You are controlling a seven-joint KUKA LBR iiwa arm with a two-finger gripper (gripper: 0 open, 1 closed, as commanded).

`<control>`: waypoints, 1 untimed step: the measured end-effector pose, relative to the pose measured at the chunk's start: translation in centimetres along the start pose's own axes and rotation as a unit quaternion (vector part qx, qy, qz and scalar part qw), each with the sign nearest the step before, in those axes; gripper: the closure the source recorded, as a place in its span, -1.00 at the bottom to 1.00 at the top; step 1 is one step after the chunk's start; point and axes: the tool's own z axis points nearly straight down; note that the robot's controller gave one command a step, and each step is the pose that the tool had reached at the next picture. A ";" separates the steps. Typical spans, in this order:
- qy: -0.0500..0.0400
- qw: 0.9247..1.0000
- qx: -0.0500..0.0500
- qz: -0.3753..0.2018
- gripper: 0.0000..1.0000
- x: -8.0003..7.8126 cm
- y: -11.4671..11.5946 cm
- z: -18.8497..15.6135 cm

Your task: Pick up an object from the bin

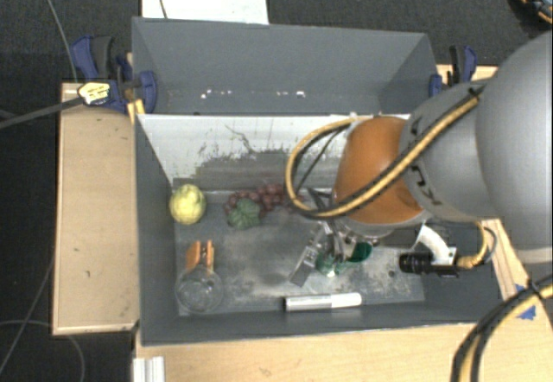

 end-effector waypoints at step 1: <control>-0.012 0.993 -0.010 -0.116 -1.00 -0.3 -2.6 2.2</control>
Offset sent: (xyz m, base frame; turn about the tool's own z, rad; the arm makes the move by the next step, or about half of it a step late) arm 0.0032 0.0004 -0.0300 0.3420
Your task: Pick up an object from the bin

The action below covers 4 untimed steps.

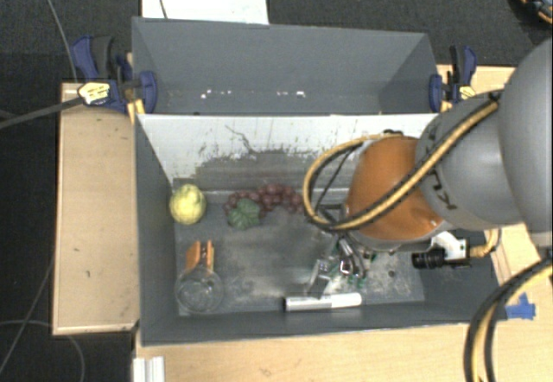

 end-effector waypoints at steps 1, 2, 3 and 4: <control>0.007 0.959 0.009 0.283 1.00 -0.6 2.7 0.8; 0.008 0.959 0.009 0.283 1.00 -0.6 2.7 0.8; 0.007 0.959 0.009 0.283 1.00 -0.6 2.7 0.3; 0.007 0.959 0.009 0.283 1.00 -0.6 2.7 -0.7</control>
Offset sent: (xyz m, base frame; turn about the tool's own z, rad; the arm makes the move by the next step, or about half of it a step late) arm 0.0000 0.0000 0.0000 0.0000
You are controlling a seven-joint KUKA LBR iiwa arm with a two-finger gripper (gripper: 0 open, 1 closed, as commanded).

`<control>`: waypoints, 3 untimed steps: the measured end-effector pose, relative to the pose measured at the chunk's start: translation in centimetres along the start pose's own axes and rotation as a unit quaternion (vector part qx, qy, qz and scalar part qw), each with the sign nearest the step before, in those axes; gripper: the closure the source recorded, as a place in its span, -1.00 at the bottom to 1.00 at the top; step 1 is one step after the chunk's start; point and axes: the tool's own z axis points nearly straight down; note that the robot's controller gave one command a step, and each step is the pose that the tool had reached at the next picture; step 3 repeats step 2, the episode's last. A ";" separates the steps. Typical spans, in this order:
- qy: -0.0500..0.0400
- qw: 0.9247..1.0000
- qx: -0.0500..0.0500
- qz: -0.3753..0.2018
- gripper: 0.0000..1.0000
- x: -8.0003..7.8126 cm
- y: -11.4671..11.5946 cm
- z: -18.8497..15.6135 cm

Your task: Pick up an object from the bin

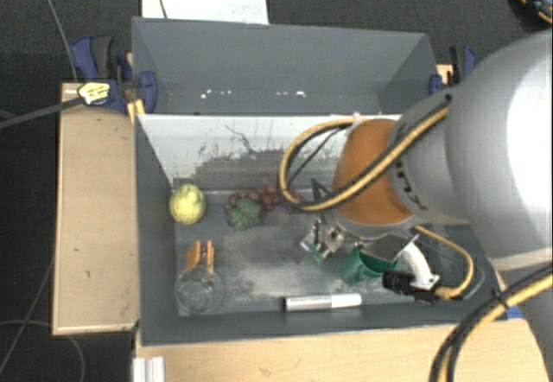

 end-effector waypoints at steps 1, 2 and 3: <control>0.003 1.000 0.004 -0.001 1.00 0.1 -0.2 -3.1; 0.000 1.000 0.001 -0.003 1.00 0.0 0.0 -6.1; 0.000 1.000 0.001 -0.003 1.00 0.0 0.0 -6.1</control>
Offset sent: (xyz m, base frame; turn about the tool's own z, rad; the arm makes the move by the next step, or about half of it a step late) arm -0.0026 -0.0006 0.0688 -0.0037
